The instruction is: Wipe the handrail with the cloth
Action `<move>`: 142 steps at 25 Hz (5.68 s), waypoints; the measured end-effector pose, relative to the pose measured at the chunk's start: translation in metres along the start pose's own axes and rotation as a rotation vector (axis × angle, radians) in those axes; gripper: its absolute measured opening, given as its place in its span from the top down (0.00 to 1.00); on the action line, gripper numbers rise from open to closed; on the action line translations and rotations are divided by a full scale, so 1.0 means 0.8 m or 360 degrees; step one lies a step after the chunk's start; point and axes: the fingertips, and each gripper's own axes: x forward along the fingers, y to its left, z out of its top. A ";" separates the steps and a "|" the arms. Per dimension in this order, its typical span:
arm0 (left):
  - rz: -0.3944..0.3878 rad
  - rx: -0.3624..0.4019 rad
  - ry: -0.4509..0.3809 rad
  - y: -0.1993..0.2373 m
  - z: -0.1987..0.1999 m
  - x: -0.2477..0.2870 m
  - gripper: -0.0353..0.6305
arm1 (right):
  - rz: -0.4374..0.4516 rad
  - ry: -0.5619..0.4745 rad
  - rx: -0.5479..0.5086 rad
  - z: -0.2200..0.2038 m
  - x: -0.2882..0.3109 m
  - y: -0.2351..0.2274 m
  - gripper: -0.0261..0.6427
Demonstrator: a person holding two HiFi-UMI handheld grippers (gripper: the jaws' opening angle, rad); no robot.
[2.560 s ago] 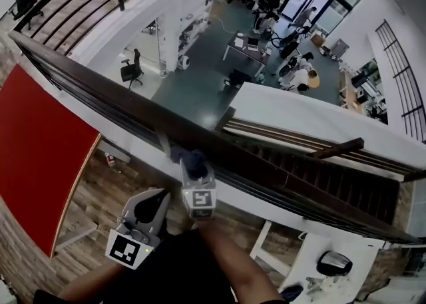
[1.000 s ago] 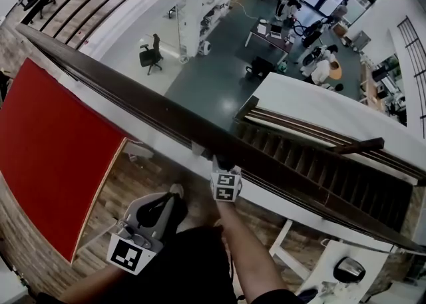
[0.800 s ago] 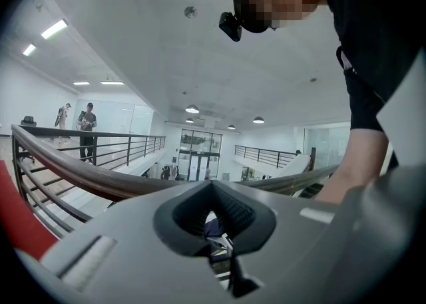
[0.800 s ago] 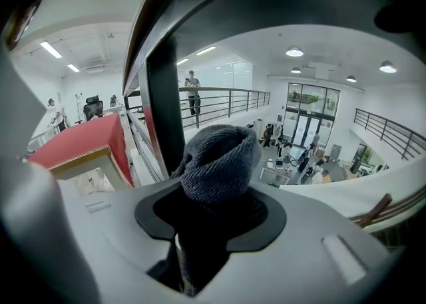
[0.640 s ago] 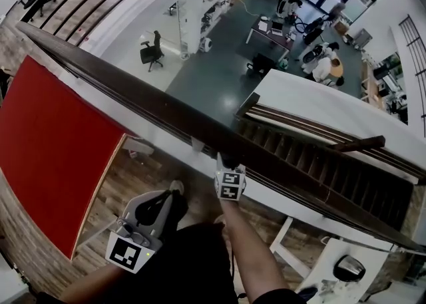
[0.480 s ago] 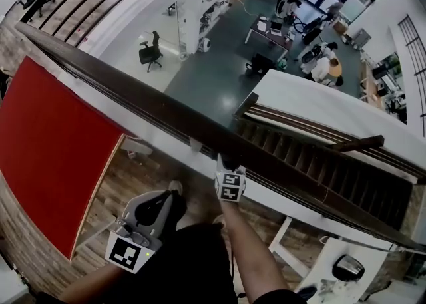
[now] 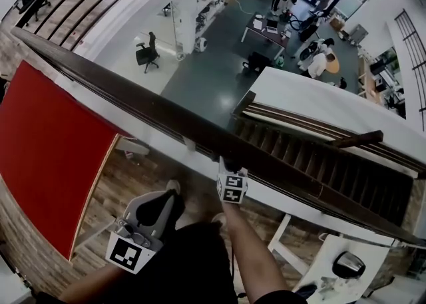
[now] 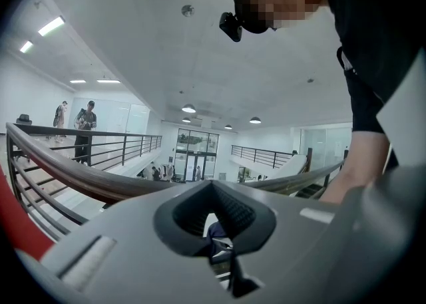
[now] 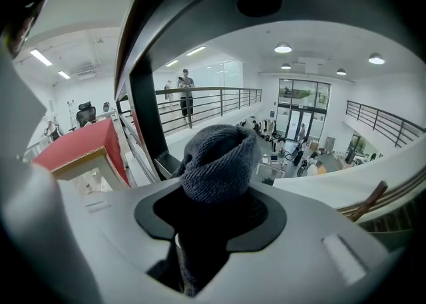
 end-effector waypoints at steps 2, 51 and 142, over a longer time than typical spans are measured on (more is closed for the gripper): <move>-0.0002 0.0000 -0.0001 -0.001 0.000 0.001 0.95 | -0.0001 0.0003 -0.0007 -0.001 0.000 -0.001 0.73; -0.0099 0.0043 0.0006 -0.087 0.003 0.033 0.95 | -0.0091 0.0034 0.0035 -0.050 -0.076 -0.126 0.73; -0.0181 0.0113 -0.0078 -0.265 -0.008 0.051 0.95 | -0.0226 0.0042 0.0240 -0.152 -0.213 -0.349 0.72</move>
